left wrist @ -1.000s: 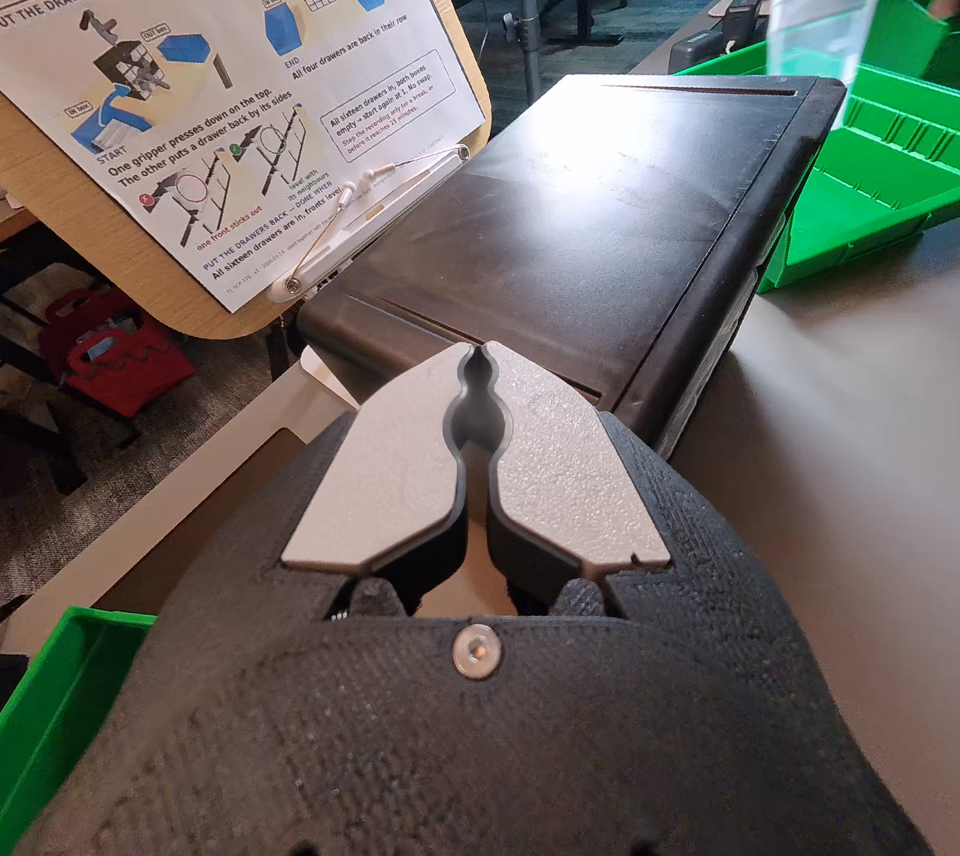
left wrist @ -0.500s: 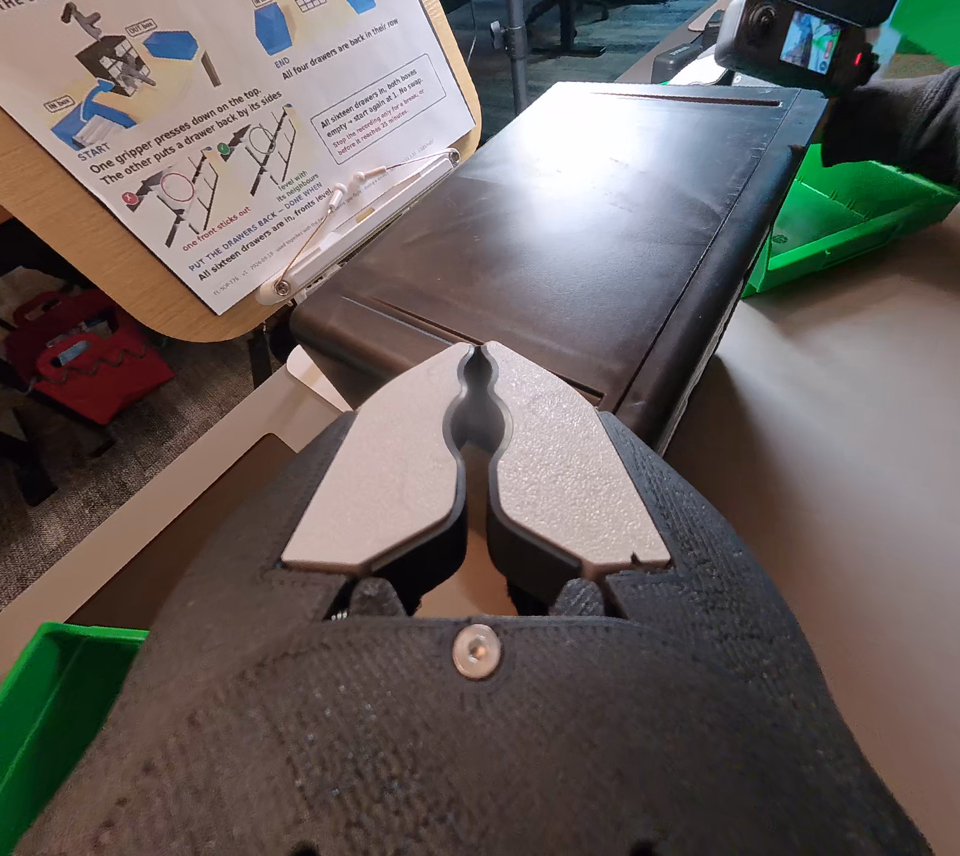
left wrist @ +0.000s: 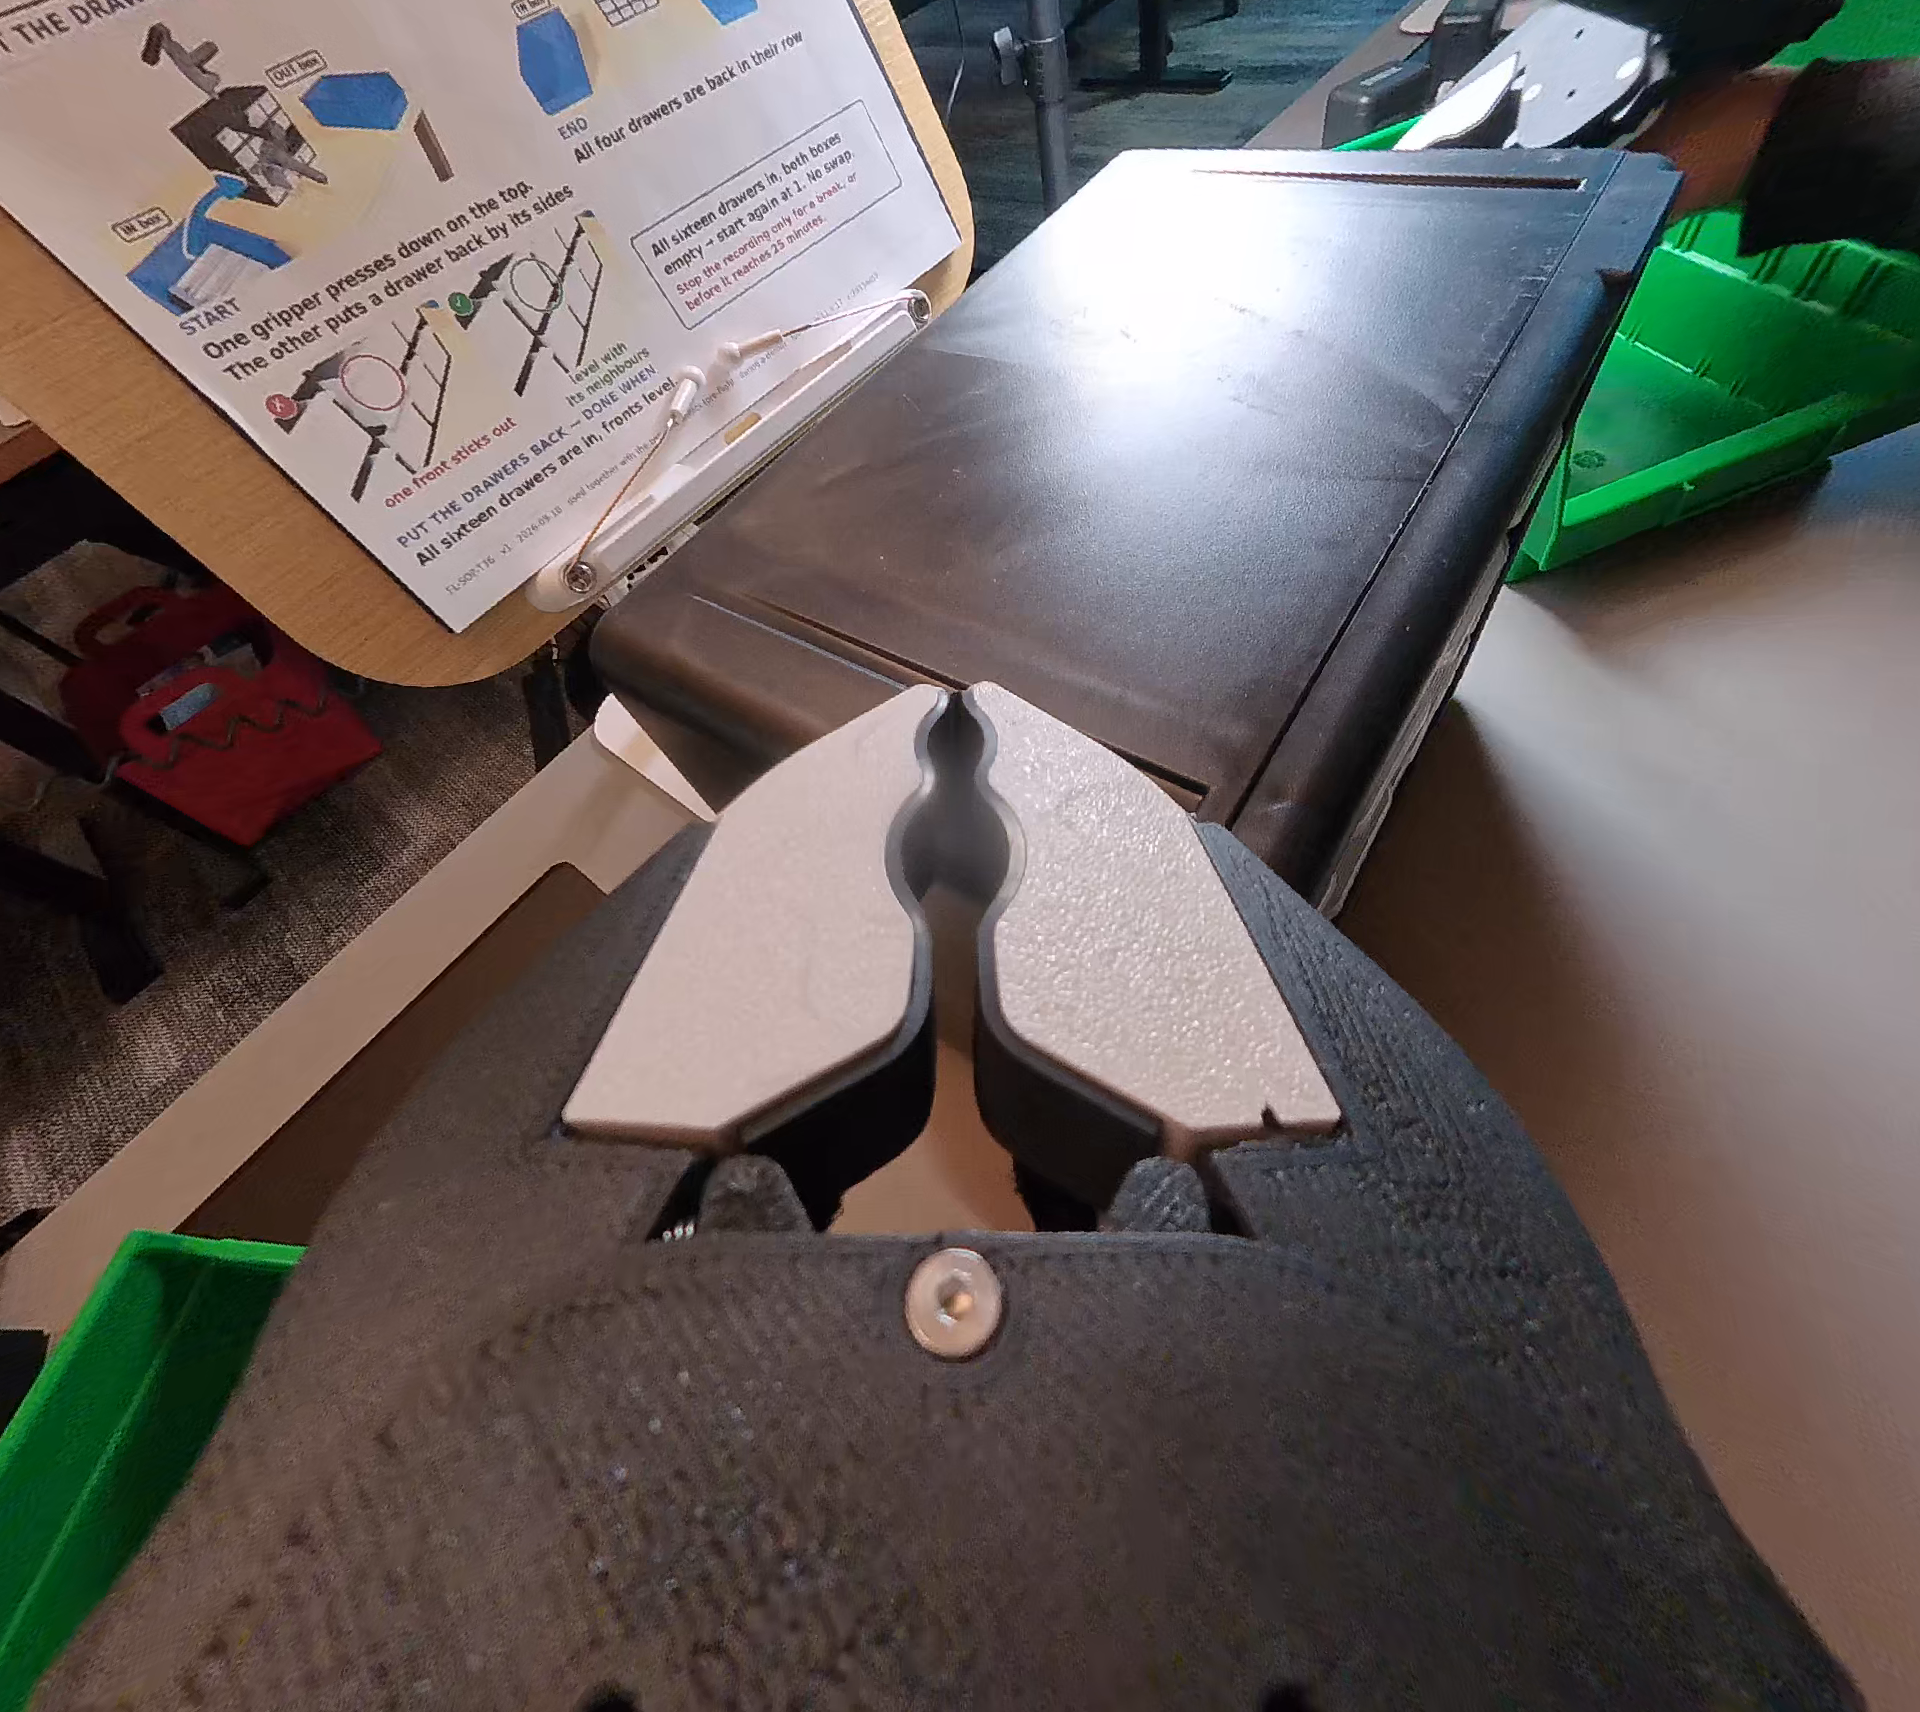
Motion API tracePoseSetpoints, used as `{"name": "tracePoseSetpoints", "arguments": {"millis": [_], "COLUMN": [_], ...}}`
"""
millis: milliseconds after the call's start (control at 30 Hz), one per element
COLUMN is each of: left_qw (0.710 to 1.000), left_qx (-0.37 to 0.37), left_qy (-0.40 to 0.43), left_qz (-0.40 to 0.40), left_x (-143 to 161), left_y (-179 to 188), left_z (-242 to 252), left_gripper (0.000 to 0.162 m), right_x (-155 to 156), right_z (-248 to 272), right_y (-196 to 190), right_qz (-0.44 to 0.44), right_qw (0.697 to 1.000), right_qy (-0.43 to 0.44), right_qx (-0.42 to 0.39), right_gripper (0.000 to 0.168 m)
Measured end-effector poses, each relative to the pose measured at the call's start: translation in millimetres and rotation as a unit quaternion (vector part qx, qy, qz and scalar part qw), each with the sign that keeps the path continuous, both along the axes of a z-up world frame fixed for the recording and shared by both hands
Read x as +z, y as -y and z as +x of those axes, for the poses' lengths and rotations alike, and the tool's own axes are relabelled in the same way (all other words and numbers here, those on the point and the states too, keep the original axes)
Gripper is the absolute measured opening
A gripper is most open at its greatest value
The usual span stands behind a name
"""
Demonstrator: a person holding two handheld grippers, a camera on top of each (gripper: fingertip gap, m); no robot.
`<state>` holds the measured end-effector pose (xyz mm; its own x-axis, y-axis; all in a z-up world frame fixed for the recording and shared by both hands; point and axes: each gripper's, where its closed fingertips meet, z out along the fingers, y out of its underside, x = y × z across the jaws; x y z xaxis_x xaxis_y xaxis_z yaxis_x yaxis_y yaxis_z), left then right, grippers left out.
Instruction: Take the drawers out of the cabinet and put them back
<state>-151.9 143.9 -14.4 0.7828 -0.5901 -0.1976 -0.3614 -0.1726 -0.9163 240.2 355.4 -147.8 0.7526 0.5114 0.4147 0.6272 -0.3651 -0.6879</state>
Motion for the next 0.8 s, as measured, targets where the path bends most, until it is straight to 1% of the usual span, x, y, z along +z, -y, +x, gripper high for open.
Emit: {"name": "tracePoseSetpoints", "arguments": {"millis": [100, 133, 267, 367, 567, 667, 700, 733, 800], "left_qw": [1.0, 1.0, 1.0, 1.0, 1.0, 1.0, 1.0, 1.0, 1.0], "left_qx": [0.0, 0.0, 0.003, 0.004, 0.002, 0.002, 0.002, 0.001, 0.001], "left_qy": [-0.001, -0.002, -0.005, -0.005, -0.004, -0.005, -0.005, -0.005, -0.005], "left_qz": [0.0, 0.0, 0.002, 0.003, 0.002, 0.002, 0.002, 0.002, 0.002], "left_x": [0, 0, 0, 0, 0, 0, 0, 0, 0], "left_y": [0, 0, 0, 0, 0, 0, 0, 0, 0], "left_z": [0, 0, 0, 0, 0, 0, 0, 0, 0], "left_gripper": [0.0, 0.0, 0.0, 0.0, 0.0, 0.0, 0.0, 0.0, 0.0], "right_x": [-5, -11, -42, -55, -59, -50, -40, -24, 16], "right_z": [7, 10, 14, 20, 30, 28, 26, 21, 2], "right_y": [14, 19, 35, 30, 14, 13, 13, 14, 24], "right_qz": [-0.032, -0.045, -0.081, -0.077, -0.05, -0.031, -0.011, 0.02, 0.088], "right_qw": [0.999, 0.997, 0.986, 0.983, 0.981, 0.984, 0.986, 0.988, 0.993], "right_qy": [0.031, 0.054, 0.127, 0.16, 0.184, 0.178, 0.168, 0.15, 0.08], "right_qx": [0.026, 0.036, 0.069, 0.049, 0.017, 0.012, 0.005, 0.002, 0.003], "right_gripper": [0.03, 0.028, 0.01, 0.002, 0.001, 0.004, 0.004, 0.003, 0.005]}}
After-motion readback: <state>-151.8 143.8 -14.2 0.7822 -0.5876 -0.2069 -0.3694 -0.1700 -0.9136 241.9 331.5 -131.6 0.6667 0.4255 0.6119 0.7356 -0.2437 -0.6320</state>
